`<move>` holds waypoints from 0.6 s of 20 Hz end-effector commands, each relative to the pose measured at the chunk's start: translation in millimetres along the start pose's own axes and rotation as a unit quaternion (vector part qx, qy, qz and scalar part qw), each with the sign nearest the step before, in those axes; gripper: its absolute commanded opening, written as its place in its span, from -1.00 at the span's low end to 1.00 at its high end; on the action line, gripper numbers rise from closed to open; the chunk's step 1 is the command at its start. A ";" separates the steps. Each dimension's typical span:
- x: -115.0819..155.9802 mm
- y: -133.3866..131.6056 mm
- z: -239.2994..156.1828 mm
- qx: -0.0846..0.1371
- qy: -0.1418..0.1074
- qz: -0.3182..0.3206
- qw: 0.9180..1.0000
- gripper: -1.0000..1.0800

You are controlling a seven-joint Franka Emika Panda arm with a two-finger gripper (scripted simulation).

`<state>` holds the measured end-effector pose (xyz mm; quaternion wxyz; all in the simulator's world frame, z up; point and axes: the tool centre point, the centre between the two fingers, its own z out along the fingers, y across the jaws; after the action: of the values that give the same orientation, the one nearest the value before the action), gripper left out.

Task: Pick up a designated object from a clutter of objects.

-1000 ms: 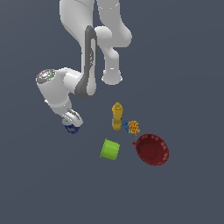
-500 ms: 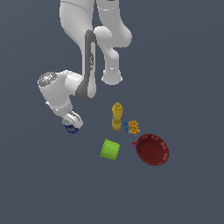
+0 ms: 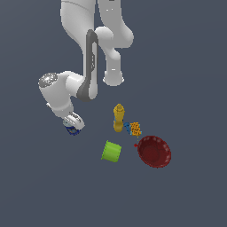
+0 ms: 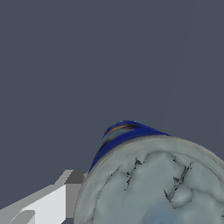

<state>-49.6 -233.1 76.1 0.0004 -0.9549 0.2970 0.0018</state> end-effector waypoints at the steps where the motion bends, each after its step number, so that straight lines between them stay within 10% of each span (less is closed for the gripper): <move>1: 0.7 -1.8 -5.9 0.000 0.002 0.000 1.000 -1.00; 12: -4.6 -20.0 -69.4 0.000 0.002 0.000 1.000 -1.00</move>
<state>-44.1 -217.1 131.5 0.0001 -0.9548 0.2972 0.0025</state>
